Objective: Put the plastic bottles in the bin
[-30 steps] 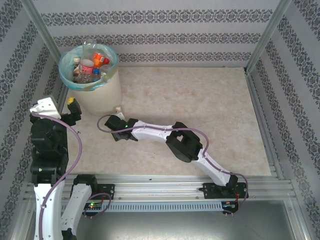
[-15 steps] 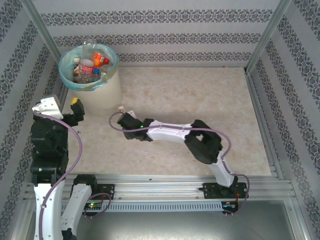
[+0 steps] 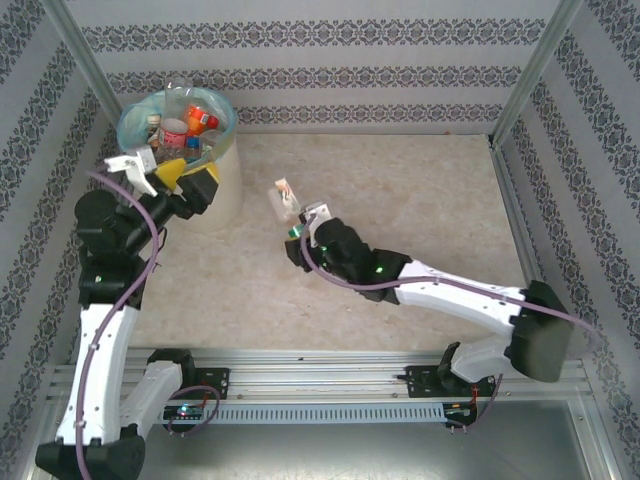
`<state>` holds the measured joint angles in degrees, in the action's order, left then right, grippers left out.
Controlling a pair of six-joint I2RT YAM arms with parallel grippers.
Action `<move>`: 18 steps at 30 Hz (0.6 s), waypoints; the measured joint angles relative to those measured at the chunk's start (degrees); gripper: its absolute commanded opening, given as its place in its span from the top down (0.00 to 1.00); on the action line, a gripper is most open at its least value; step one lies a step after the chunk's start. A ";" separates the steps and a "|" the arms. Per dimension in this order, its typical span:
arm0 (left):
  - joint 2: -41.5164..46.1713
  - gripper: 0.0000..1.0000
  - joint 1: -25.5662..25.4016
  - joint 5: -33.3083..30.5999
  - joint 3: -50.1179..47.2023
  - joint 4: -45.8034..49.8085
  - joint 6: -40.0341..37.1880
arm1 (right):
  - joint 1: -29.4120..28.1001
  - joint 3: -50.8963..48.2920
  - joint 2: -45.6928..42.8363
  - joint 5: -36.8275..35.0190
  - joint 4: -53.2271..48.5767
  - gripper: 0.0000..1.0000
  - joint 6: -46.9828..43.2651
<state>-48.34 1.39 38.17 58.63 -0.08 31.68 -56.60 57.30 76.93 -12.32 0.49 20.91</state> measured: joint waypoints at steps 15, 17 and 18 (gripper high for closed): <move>-6.51 0.00 -14.14 3.87 0.79 -2.29 2.23 | 0.02 5.35 -2.89 6.43 9.92 0.73 -8.92; -7.06 0.00 -15.13 2.62 1.27 -0.92 1.25 | -0.79 5.92 -2.25 6.69 10.05 0.73 -9.46; -7.30 0.00 -15.50 2.12 1.53 -0.52 0.92 | -1.36 6.38 -1.73 6.88 10.03 0.72 -9.88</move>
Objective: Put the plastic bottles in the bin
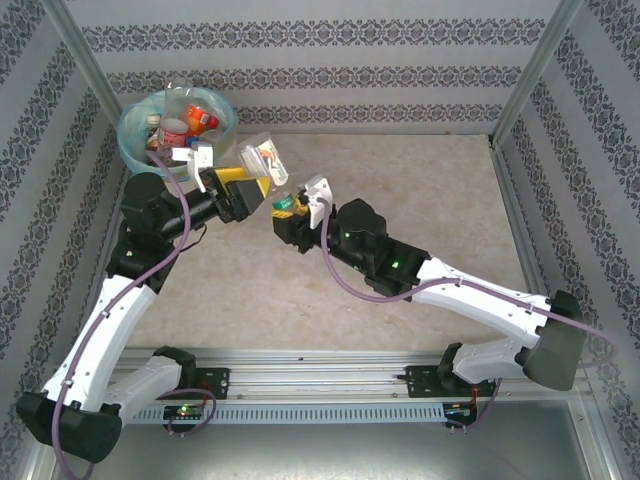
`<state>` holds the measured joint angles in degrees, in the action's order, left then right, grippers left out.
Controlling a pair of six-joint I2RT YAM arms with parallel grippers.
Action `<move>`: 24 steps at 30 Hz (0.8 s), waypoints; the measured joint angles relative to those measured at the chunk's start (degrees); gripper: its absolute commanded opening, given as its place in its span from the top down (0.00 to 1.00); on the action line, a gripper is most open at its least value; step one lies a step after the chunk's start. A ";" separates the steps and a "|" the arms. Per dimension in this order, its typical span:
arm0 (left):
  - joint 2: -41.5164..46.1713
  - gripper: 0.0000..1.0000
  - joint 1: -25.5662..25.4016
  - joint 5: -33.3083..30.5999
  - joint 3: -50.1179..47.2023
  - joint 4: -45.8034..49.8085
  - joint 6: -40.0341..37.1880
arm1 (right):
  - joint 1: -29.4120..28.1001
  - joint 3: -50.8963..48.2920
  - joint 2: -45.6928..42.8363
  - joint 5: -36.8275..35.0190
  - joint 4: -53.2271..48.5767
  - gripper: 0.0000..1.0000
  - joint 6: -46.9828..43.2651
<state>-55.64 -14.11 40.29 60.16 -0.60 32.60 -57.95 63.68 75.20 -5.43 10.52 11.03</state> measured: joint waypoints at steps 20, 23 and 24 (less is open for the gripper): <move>-0.48 0.68 -1.90 -11.10 2.80 4.24 -1.60 | -3.34 1.09 3.19 -4.87 -1.29 0.23 -5.11; -1.03 0.66 -1.90 -17.84 8.09 8.26 -6.01 | -3.34 0.94 2.93 -7.58 -1.09 0.19 -5.05; -1.79 0.66 -1.84 -20.70 11.30 9.42 -8.48 | -3.32 0.68 2.60 -8.48 -0.87 0.19 -5.05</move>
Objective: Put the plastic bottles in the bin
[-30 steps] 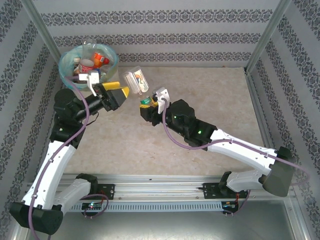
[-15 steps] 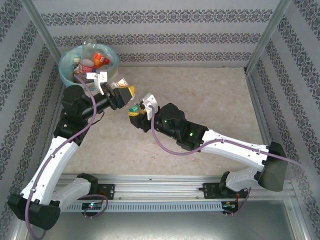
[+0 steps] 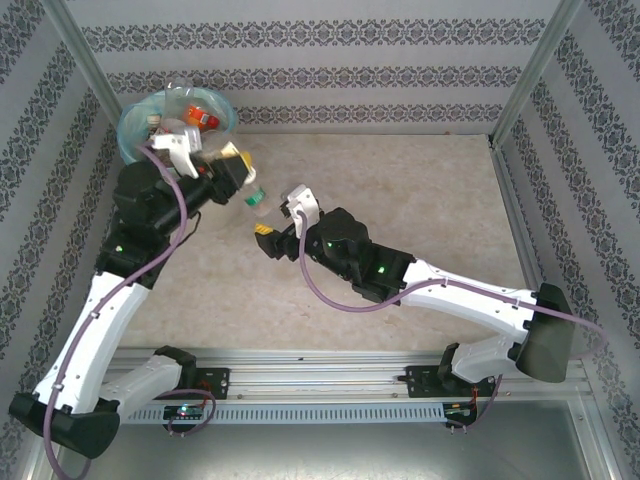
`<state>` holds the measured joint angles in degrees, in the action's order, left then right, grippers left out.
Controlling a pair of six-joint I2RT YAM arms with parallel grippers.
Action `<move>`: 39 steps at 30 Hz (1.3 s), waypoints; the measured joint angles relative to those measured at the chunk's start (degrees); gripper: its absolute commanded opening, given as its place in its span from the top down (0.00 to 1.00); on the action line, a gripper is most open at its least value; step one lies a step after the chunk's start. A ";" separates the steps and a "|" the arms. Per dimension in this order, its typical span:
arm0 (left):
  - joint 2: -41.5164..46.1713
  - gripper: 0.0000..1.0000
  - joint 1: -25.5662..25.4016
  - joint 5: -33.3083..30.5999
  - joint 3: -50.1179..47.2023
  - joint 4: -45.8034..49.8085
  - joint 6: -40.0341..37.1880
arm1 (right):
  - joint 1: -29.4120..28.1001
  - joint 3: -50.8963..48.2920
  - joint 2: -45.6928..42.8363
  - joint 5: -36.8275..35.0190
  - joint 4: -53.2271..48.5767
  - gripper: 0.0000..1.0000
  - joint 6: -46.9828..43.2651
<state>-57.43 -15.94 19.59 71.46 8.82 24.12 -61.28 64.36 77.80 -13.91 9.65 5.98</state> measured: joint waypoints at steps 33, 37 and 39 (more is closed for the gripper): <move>-42.47 0.60 11.58 -32.30 41.40 24.37 -40.68 | 2.97 -3.06 -5.70 -2.54 -1.70 0.16 -1.68; -43.19 0.52 11.91 -32.35 41.40 26.67 -41.68 | 3.06 -3.04 -4.26 -2.21 -1.97 0.16 -1.66; -44.04 0.43 11.93 -32.33 41.42 27.96 -42.07 | 3.06 -3.04 -3.67 -1.84 -2.36 0.16 -1.66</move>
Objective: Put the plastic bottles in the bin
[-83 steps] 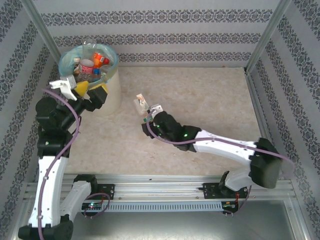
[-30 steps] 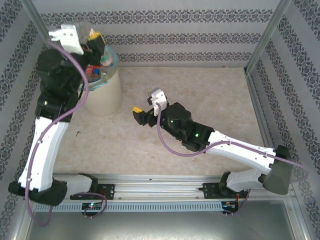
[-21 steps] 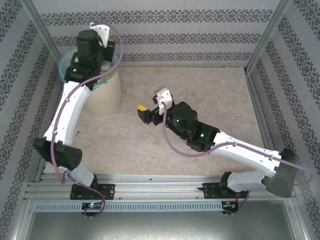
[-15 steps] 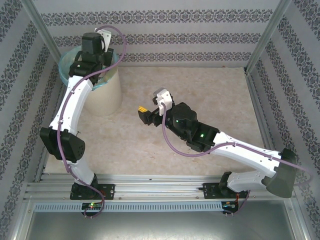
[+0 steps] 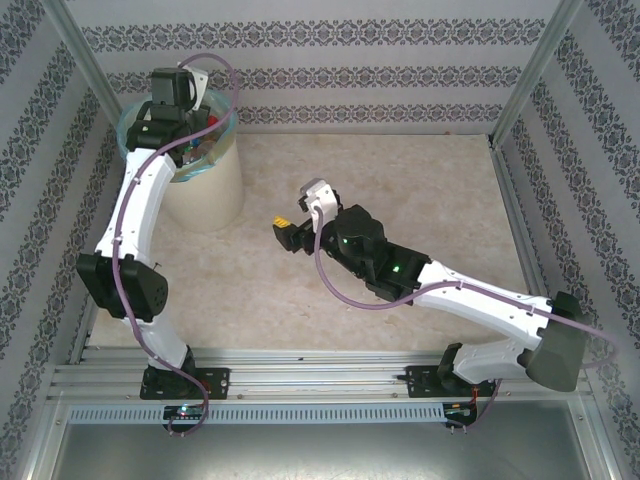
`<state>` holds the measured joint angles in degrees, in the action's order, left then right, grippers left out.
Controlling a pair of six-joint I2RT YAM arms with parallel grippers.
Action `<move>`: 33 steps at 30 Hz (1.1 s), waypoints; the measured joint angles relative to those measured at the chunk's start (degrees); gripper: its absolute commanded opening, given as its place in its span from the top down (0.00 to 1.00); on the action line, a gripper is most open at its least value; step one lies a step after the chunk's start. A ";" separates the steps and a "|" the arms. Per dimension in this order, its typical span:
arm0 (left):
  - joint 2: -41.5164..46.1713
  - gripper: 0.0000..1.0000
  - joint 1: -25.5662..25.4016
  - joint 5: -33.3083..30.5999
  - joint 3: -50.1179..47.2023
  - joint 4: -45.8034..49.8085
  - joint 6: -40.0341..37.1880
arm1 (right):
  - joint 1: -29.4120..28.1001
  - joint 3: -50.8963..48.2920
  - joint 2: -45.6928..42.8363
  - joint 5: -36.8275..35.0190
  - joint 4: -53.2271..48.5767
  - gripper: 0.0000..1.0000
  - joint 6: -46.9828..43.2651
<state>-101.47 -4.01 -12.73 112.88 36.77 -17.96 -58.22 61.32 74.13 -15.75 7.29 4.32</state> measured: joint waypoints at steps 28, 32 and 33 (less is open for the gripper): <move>37.59 0.04 -16.83 21.27 -38.34 -20.46 14.67 | 18.18 2.49 -1.62 0.85 -10.58 0.17 5.38; 40.17 0.09 -20.33 16.68 -52.41 -25.55 16.39 | 28.11 2.19 -5.75 3.30 -13.84 0.19 9.11; 40.70 0.09 -20.37 15.45 -54.80 -26.29 16.92 | 29.83 1.92 -6.62 3.93 -14.32 0.20 9.90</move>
<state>-60.77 -24.38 2.72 58.08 10.48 -1.04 -28.38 63.24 67.51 -11.81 -7.03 14.22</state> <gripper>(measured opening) 0.919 0.818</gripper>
